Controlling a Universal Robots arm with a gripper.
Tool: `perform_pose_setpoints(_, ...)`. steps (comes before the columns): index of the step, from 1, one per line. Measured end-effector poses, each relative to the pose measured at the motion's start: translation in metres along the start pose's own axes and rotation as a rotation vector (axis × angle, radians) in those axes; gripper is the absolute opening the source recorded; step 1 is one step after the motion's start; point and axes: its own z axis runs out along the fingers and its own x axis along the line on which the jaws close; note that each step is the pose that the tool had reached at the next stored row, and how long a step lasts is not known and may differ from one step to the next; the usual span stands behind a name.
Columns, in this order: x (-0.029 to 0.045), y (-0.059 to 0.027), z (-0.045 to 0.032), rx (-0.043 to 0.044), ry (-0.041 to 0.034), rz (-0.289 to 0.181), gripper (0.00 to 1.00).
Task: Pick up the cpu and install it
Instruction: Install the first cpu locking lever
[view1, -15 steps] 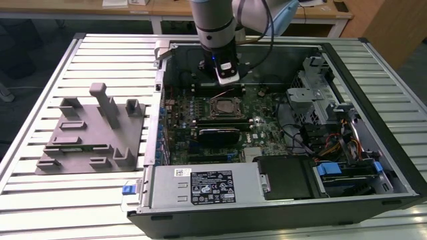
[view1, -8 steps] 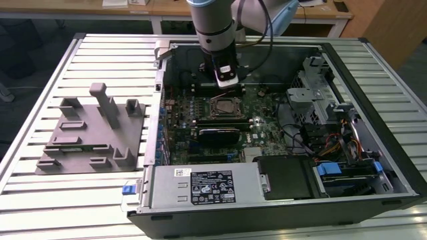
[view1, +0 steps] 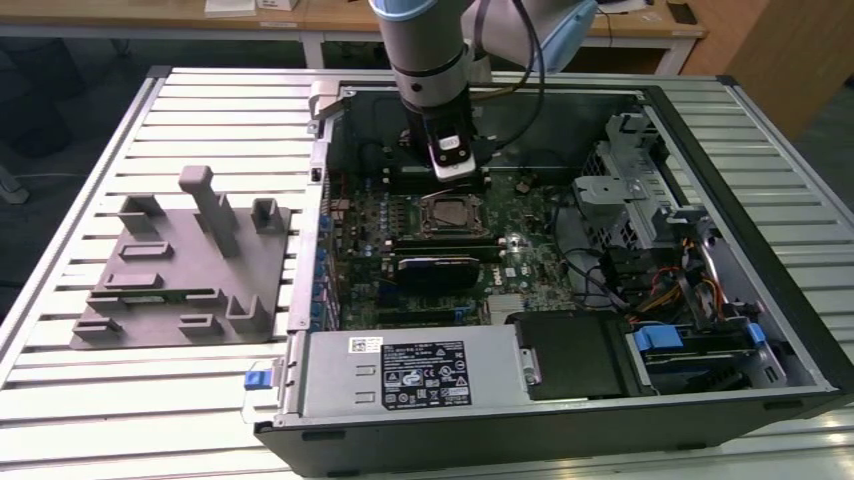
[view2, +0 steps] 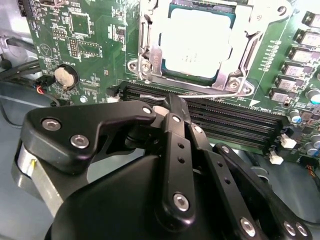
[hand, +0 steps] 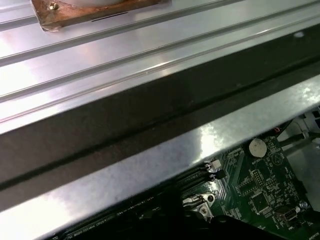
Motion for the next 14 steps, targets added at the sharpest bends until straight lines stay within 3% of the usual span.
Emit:
perform_pose_setpoints(3, 0.0001, 0.0000, 0.0003, 0.0004, -0.0007, 0.001, 0.11)
perform_pose_setpoints(7, 0.0003, -0.0001, 0.0016, 0.0098, -0.0064, 0.009, 0.11)
perform_pose_setpoints(14, -0.0001, 0.0018, 0.0061, 0.0111, -0.0081, 0.017, 0.11)
